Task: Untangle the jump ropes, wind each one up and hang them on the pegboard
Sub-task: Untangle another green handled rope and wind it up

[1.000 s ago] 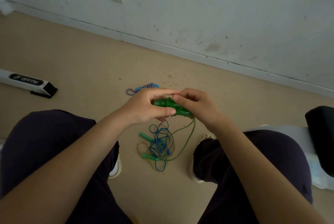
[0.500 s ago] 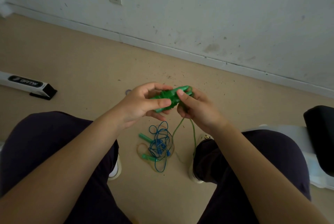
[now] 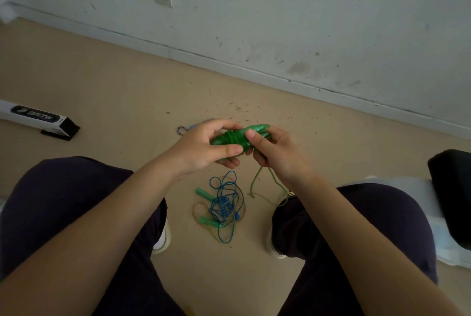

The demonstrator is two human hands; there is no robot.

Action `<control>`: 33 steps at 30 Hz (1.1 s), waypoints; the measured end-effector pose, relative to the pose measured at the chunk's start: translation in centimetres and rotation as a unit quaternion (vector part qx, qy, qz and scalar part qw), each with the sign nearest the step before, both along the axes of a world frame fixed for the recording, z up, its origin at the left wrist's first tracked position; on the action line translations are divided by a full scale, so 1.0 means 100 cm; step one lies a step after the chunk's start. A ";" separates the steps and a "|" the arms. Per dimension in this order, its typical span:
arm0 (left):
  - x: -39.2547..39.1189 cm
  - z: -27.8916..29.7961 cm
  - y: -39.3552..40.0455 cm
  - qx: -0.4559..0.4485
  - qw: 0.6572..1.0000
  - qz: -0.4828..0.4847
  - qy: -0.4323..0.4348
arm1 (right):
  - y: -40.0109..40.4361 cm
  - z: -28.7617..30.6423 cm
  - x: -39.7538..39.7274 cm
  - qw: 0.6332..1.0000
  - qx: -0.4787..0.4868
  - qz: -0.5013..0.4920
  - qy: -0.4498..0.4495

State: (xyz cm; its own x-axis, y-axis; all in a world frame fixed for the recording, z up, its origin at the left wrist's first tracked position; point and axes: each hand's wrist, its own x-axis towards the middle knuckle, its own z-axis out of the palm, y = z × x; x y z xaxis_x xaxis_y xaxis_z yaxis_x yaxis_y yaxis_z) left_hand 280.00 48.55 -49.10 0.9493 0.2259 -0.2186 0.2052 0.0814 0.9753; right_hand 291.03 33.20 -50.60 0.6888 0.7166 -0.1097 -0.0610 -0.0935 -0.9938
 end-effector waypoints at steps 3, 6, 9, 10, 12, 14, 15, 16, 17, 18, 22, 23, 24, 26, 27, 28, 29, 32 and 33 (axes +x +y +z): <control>0.001 -0.002 -0.001 0.042 0.999 0.004 -0.004 | 0.001 -0.001 -0.001 1.000 -0.019 -0.013 -0.018; 0.001 -0.004 -0.004 0.071 0.997 0.018 -0.016 | 0.002 -0.001 -0.001 1.000 -0.015 -0.019 -0.019; 0.002 -0.004 -0.005 0.085 0.995 0.049 -0.036 | 0.004 0.001 -0.003 1.000 0.015 -0.017 0.013; 0.002 -0.003 -0.003 0.079 0.993 0.069 -0.044 | 0.004 0.001 -0.004 0.999 0.019 -0.011 0.023; 0.004 -0.001 0.001 0.055 0.990 0.116 -0.057 | 0.007 -0.002 -0.006 1.000 -0.008 0.001 0.012; 0.004 0.000 0.005 0.034 0.987 0.144 -0.068 | 0.010 -0.005 -0.008 0.997 -0.061 0.017 -0.050; 0.004 -0.001 0.006 0.036 0.985 0.150 -0.071 | 0.011 -0.006 -0.009 0.993 -0.079 0.026 -0.084; 0.003 -0.002 0.006 0.044 0.985 0.153 -0.071 | 0.012 -0.005 -0.010 0.989 -0.089 0.036 -0.113; 0.003 -0.003 0.006 0.049 0.984 0.156 -0.069 | 0.012 -0.004 -0.011 0.985 -0.094 0.046 -0.135; 0.003 -0.004 0.006 0.048 0.983 0.161 -0.067 | 0.011 -0.002 -0.012 0.982 -0.097 0.058 -0.154; 0.004 -0.004 0.010 0.039 0.980 0.182 -0.070 | 0.010 -0.003 -0.012 0.954 -0.133 0.097 -0.252; 0.004 -0.005 0.010 0.038 0.980 0.184 -0.071 | 0.010 -0.005 -0.012 0.946 -0.141 0.100 -0.275; 0.004 -0.006 0.011 0.042 0.979 0.185 -0.071 | 0.010 -0.005 -0.013 0.939 -0.145 0.100 -0.296; 0.005 -0.010 0.011 0.069 0.979 0.180 -0.059 | 0.009 -0.003 -0.013 0.927 -0.137 0.090 -0.337; 0.006 -0.012 0.012 0.100 0.980 0.169 -0.046 | 0.008 0.000 -0.012 0.919 -0.131 0.084 -0.361; 0.006 -0.013 0.012 0.137 0.979 0.149 -0.029 | 0.007 0.003 -0.012 0.910 -0.130 0.082 -0.386; 0.006 -0.013 0.013 0.168 0.978 0.122 -0.009 | 0.005 0.005 -0.010 0.899 -0.130 0.085 -0.410; 0.003 -0.013 0.016 0.179 0.983 0.009 0.047 | 0.000 0.006 -0.003 0.876 -0.122 0.105 -0.455; 0.002 -0.012 0.016 0.169 0.983 -0.030 0.060 | 0.000 0.006 0.000 0.877 -0.119 0.103 -0.454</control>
State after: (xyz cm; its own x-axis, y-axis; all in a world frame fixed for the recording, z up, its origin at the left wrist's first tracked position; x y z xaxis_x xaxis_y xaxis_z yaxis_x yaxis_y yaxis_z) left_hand 280.22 50.20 -50.31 0.9354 0.2483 -0.2517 0.3144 -0.2586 0.9134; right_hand 291.02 33.17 -50.00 0.4292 0.8670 0.2532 0.7875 -0.2219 -0.5750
